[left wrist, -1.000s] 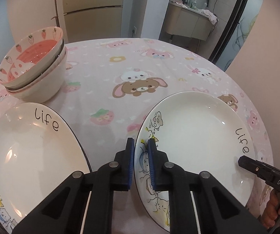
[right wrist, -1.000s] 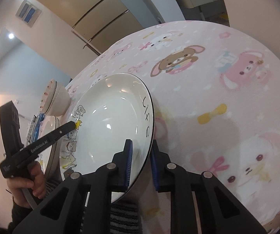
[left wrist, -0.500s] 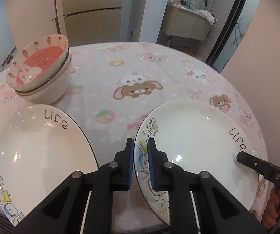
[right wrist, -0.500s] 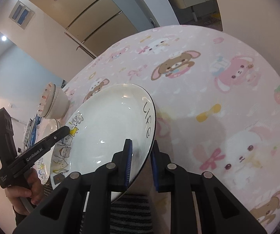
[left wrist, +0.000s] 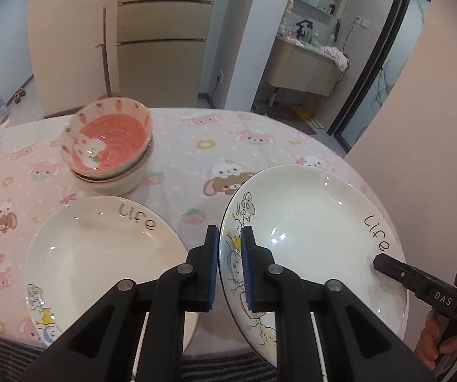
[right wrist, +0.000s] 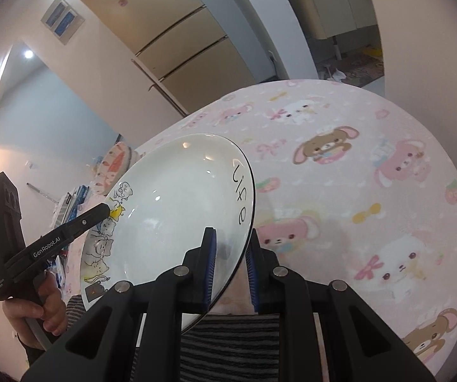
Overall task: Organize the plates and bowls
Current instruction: 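Lift and carry the cartoon-printed plate with both tools over the plate stack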
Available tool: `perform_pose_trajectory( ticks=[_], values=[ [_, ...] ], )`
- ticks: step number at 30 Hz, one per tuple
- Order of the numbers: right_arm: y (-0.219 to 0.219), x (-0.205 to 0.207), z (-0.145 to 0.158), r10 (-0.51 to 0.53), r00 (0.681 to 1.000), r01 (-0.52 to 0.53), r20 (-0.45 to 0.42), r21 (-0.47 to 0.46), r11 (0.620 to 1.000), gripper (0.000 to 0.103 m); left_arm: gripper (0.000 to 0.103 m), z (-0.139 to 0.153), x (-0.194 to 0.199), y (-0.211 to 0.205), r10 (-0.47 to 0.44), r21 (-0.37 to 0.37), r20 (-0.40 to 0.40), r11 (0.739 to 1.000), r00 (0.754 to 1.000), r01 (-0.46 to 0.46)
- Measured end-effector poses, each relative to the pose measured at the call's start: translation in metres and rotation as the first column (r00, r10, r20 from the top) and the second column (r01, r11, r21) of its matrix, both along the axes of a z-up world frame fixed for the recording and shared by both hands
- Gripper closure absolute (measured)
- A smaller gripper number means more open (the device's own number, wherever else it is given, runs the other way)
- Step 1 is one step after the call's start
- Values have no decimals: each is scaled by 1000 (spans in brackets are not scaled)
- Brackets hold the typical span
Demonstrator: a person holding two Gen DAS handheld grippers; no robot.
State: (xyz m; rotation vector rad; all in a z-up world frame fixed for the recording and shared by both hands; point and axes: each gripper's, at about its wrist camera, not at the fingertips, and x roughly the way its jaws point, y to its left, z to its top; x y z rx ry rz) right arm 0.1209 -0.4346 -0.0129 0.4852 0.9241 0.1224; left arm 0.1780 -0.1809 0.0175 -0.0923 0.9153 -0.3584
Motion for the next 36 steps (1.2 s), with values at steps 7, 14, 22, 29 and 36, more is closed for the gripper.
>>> perform_pose_trajectory(
  ticks=[7,14,22,29,36],
  values=[
    [45,5,13,68,998,-67,16,-20,998,82,91,16,-13,46,64,-16,30,998,998,-63],
    [96,10,21,128,991,-127,24,-45,991,82,91,21,-25,98,120,-34,38,992,992,-118],
    [153,14,22,193,981,-191,11,-82,978,82,91,14,-37,150,177,-55,30,983,984,-175],
    [186,20,8,234,972,-235,-23,-91,968,82,91,0,-44,186,206,-69,5,976,978,-205],
    [208,26,-12,260,963,-265,-65,-90,960,82,91,-19,-46,208,230,-67,-30,970,973,-232]
  ],
)
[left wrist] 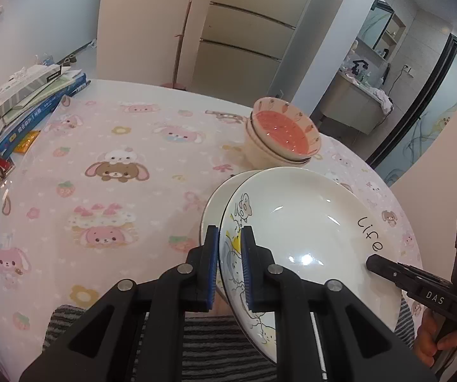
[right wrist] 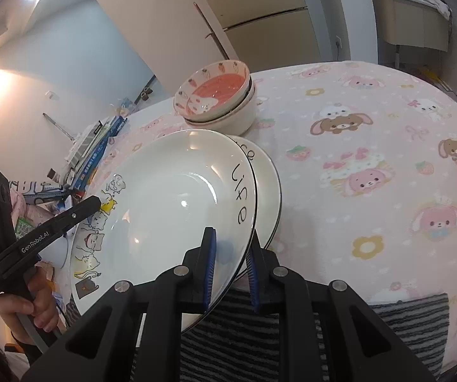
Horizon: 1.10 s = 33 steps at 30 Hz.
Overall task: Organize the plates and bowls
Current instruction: 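Lift and carry the cartoon-printed plate with both tools over the plate stack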
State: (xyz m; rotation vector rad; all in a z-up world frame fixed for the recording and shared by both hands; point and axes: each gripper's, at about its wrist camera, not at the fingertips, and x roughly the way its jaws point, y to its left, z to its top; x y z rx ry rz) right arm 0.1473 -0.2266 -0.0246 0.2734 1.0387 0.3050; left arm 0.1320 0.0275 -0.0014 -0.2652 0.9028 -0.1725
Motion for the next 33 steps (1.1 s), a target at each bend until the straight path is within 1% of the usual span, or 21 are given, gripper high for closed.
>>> perform_pose_trajectory(
  ticks=[6,13,19,22,26,29,33],
  values=[
    [11,4,-13,4,1000,-5,-22,-16,1000,81,91,-13,2,8,5,6,-12,1000,1000,-5],
    [13,11,-26,-6,999,5,-47,-25,1000,80,91,-21,7,8,-2,11,-25,1000,1000,2],
    [13,15,-29,-18,999,16,-40,-60,998,80,91,-31,13,5,-19,1,-62,1000,998,19],
    [12,16,-30,-16,999,13,-36,-66,998,80,91,-33,13,0,-26,35,-56,999,998,28],
    [10,16,-30,-24,999,21,-26,-84,996,80,91,-37,15,-1,-31,27,-67,999,997,33],
    [9,17,-30,-25,999,23,-23,-89,996,80,91,-38,16,-4,-36,40,-69,998,997,39],
    [12,16,-29,-24,1000,23,-7,-120,993,80,91,-42,17,-5,-38,48,-75,998,996,42]
  ],
)
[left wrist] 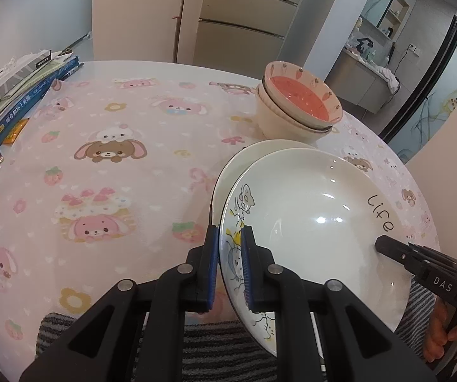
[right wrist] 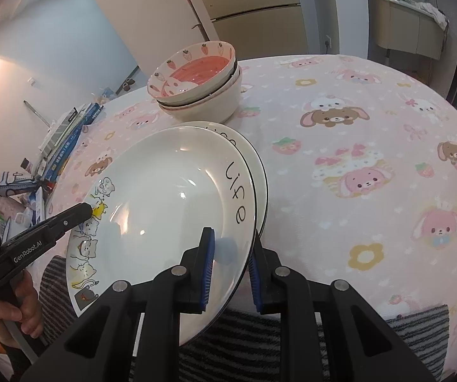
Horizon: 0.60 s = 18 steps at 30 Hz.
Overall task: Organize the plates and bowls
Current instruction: 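Lift and carry the cartoon-printed plate with both tools over the plate stack, then lower the cartoon-printed plate onto the stack and open both tools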
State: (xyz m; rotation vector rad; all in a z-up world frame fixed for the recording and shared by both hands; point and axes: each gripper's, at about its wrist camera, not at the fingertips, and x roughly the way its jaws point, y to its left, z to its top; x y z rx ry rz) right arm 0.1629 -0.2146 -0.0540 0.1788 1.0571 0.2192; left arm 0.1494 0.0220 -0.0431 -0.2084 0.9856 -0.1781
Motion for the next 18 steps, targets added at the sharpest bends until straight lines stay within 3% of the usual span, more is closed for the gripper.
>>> perform_pose_trajectory(
  ticks=[18],
  values=[
    [8,-2,-1,18,1000,-16,18,-99,995,77,91,-7,3,-4,-17,20,-8,1000,1000,17]
  ],
)
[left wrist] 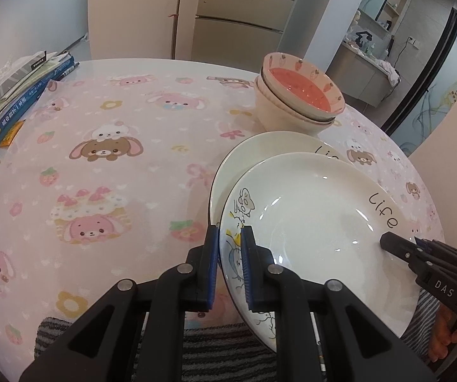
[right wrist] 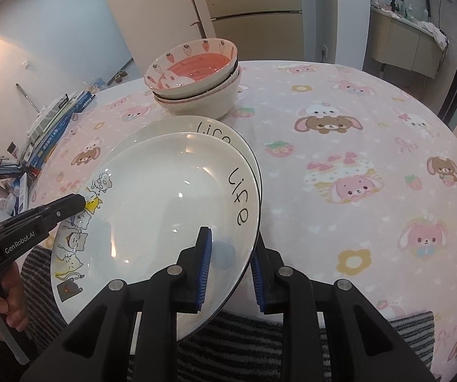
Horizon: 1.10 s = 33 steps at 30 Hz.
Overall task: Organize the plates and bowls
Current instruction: 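Lower the cartoon-printed plate onto the stack and open both tools, then raise both tools away from the plate stack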
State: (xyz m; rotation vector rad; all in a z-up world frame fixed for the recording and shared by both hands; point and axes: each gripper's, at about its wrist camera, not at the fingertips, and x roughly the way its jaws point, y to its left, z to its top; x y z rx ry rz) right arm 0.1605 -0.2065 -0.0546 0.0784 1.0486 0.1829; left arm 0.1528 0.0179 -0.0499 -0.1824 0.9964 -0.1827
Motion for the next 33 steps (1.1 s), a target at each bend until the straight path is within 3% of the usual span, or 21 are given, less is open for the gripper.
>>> perform_pose_trajectory(
  ticks=[6,15,26,33],
  values=[
    [0,0,-1,8,1000,-8,5,-6,1000,77,90,2,0,0,-4,0,4,1000,1000,4],
    [1,-3,-4,27,999,-27,36,-15,1000,77,67,10,-7,1,-41,-2,48,999,998,42],
    [-5,-7,-4,18,1000,-18,24,12,1000,77,65,8,-16,9,-35,33,57,999,998,33],
    [-7,-14,12,5,994,-3,106,-22,1000,77,64,21,-29,7,-41,78,151,997,988,29]
  ],
)
